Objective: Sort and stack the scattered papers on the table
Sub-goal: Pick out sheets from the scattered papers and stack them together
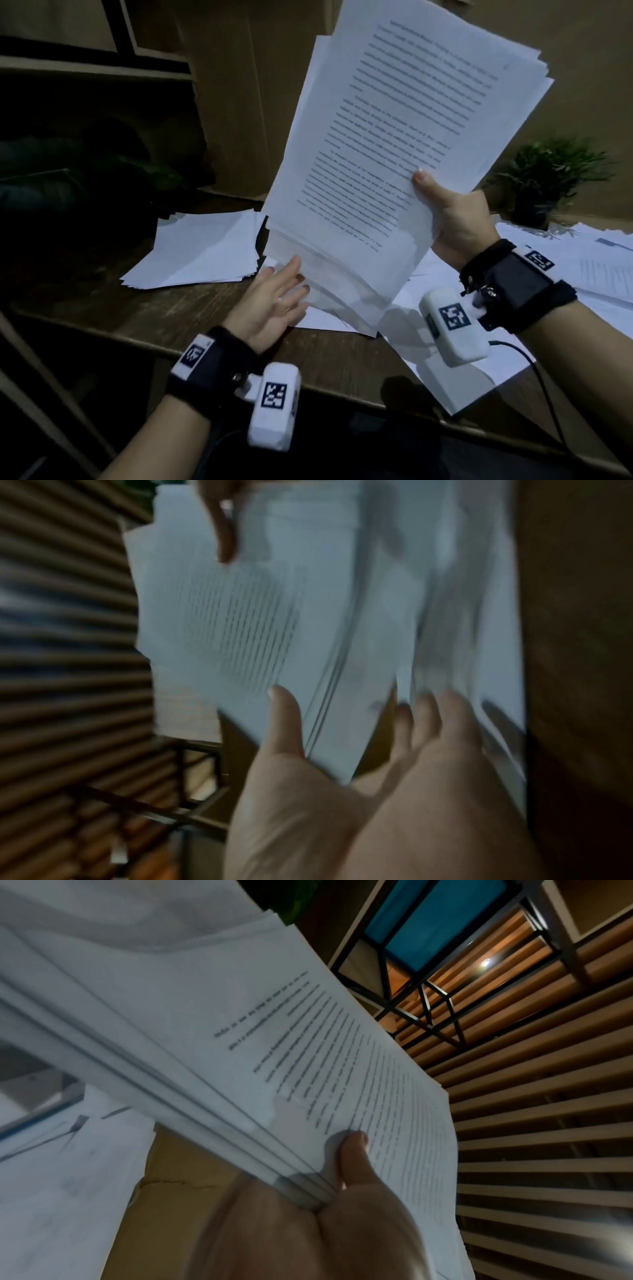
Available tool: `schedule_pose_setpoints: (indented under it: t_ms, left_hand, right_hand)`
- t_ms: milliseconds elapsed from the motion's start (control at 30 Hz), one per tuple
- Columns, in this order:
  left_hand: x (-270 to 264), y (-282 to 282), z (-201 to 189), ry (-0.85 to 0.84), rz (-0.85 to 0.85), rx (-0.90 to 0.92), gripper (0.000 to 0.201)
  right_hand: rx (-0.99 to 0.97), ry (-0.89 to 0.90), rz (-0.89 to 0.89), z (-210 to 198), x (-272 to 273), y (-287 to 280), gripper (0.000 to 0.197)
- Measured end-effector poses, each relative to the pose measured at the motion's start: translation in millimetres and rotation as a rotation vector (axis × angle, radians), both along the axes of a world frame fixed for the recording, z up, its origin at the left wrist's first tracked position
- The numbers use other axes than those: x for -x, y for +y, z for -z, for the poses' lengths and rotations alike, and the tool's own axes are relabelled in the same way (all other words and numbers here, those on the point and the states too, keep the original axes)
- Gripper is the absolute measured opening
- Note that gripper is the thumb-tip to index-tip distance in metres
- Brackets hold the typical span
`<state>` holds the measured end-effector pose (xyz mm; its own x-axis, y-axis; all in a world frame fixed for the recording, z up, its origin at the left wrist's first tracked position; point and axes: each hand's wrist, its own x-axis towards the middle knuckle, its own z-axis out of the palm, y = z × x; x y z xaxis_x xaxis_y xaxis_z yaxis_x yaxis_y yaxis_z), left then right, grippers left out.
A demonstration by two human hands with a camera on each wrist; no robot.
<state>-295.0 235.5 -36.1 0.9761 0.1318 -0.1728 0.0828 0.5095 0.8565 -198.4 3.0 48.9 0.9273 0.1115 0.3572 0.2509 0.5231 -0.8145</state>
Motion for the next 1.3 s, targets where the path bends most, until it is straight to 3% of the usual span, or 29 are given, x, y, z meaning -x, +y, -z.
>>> schedule_pose_setpoints:
  t_ms: [67, 167, 267, 367, 633, 800, 933, 1067, 1167, 1300]
  left_hand:
    - [-5, -12, -11, 0.025, 0.029, 0.121, 0.061]
    - [-8, -29, -14, -0.144, 0.045, 0.31, 0.055]
    - [-11, -31, -12, -0.251, -0.019, 0.338, 0.048]
    - [-14, -26, -11, -0.235, -0.038, 0.35, 0.042]
    - [-18, -21, -10, -0.197, -0.114, 0.422, 0.034]
    - [-19, -20, -11, -0.237, -0.088, 0.43, 0.037]
    - [-21, -20, -11, -0.249, -0.08, 0.435, 0.033]
    - [-20, -16, -10, -0.234, -0.091, 0.418, 0.028]
    - [-18, -13, -10, -0.202, -0.078, 0.422, 0.031]
    - [-12, -12, -10, -0.135, -0.069, 0.428, 0.033]
  right_hand:
    - [-0.027, 0.012, -0.043, 0, 3, 5, 0.021]
    - [0.008, 0.014, -0.097, 0, 12, 8, 0.02]
    - [0.067, -0.023, -0.113, -5, 18, 6, 0.035]
    - [0.079, -0.03, -0.133, -14, 18, 0, 0.054]
    - [0.095, 0.029, -0.185, -15, 16, -1, 0.044]
    - [0.316, -0.066, -0.171, 2, 26, 8, 0.031]
    - [0.564, -0.155, -0.027, 22, 33, 16, 0.031]
    - [0.654, -0.261, -0.046, 21, 41, 15, 0.035]
    - [0.461, -0.26, -0.085, 12, 43, 18, 0.05]
    - [0.023, -0.134, -0.195, -18, 36, 18, 0.036]
